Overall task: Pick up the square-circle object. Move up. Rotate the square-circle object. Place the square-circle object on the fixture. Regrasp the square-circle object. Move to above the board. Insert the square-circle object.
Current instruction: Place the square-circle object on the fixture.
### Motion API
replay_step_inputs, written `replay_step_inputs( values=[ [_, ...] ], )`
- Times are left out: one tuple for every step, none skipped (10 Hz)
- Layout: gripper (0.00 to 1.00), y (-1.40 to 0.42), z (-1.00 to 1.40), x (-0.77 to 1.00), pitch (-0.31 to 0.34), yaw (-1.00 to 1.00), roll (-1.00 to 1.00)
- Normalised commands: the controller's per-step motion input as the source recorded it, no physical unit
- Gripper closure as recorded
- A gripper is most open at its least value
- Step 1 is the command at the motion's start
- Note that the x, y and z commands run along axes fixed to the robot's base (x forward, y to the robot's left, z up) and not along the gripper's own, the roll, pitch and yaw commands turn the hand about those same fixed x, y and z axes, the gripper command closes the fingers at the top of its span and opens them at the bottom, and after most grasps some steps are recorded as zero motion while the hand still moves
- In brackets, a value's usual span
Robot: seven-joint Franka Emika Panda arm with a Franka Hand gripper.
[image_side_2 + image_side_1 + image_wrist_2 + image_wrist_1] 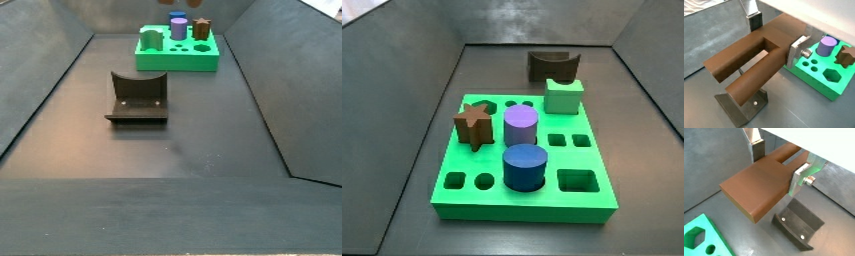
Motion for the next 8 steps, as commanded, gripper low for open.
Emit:
replay_step_inputs(
  values=[
    [1.0,-0.02,0.01,0.43,0.163,0.05,0.12],
    [1.0,-0.02,0.02,0.36,0.169,0.05,0.13],
    [1.0,-0.02,0.01,0.26,0.176,0.05,0.13],
    [1.0,0.71,-0.78,0.94,0.129,-0.01,-1.0],
    [1.0,0.67,-0.75,0.86,0.118,-0.02,-1.0],
    [1.0,0.54,-0.57,0.82,0.1,-0.04,-1.0],
    [1.0,0.3,-0.3,0.7,0.094,-0.05,-1.0],
    [1.0,0.18,-0.16,0.63,0.097,-0.06,-1.0]
  ],
)
